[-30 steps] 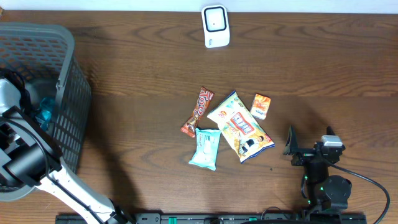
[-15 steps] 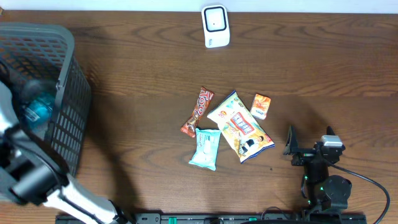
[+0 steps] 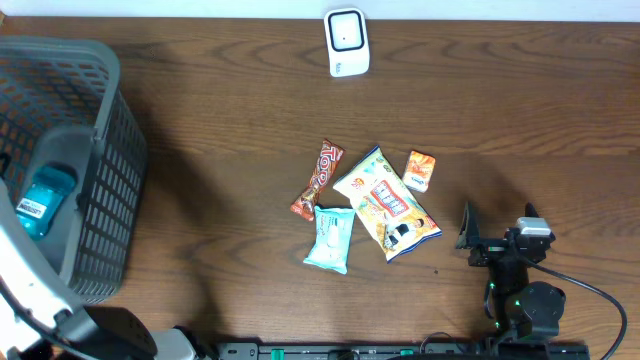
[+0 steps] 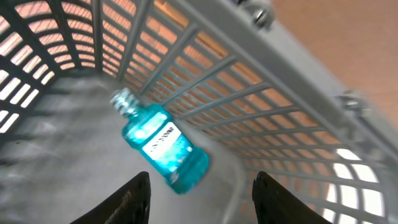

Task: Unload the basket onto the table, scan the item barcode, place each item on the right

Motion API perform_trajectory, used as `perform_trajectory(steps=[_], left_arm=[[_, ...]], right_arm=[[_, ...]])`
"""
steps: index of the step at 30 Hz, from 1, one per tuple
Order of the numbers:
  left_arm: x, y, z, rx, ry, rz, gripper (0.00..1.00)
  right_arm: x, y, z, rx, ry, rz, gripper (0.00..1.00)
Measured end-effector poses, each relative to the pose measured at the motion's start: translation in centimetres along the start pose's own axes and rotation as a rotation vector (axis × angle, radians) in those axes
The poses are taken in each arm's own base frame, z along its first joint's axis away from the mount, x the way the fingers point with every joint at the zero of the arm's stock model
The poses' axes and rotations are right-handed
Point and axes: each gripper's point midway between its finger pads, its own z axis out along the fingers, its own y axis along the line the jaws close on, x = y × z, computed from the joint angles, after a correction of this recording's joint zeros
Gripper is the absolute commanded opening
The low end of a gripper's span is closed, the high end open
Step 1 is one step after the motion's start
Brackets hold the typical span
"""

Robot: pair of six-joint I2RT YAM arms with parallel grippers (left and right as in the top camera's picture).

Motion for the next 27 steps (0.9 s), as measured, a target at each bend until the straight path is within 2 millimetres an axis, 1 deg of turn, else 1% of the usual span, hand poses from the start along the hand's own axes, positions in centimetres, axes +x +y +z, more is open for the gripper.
perform_trajectory(steps=[1,2,5,6,10,11,13,15,18,23,27], left_arm=[[-0.2,0.0,-0.5,0.011,-0.004,0.000,0.71],[-0.4,0.0,-0.8,0.018,-0.007,-0.008,0.77],[-0.5,0.2,-1.1,0.015,-0.006,-0.006,0.89],[-0.4,0.3,-0.9,0.010,-0.004,-0.003,0.91],[0.2,0.4,0.3,-0.021,0.005,-0.005,0.96],[0.5,0.6,0.9,-0.039,0.008,-0.011,0.99],[1.2,0.8,2.1,-0.071,0.017,-0.020,0.99],[2.2,1.3,3.8,-0.117,0.033,-0.030,0.99],[4.3,2.1,6.6,-0.192,0.074,-0.048,0.99],[7.3,3.9,10.7,-0.312,0.124,-0.082,0.99],[8.8,4.7,13.0,-0.363,0.139,-0.093,0.99]], right_arm=[[0.0,0.0,0.0,0.000,0.000,0.000,0.99],[0.0,0.0,0.0,0.000,0.000,0.000,0.99],[0.0,0.0,0.0,0.000,0.000,0.000,0.99],[0.0,0.0,0.0,0.000,0.000,0.000,0.99],[0.0,0.0,0.0,0.000,0.000,0.000,0.99],[0.0,0.0,0.0,0.000,0.000,0.000,0.99],[0.0,0.0,0.0,0.000,0.000,0.000,0.99],[0.0,0.0,0.0,0.000,0.000,0.000,0.99],[0.0,0.0,0.0,0.000,0.000,0.000,0.99],[0.0,0.0,0.0,0.000,0.000,0.000,0.99],[0.0,0.0,0.0,0.000,0.000,0.000,0.99]])
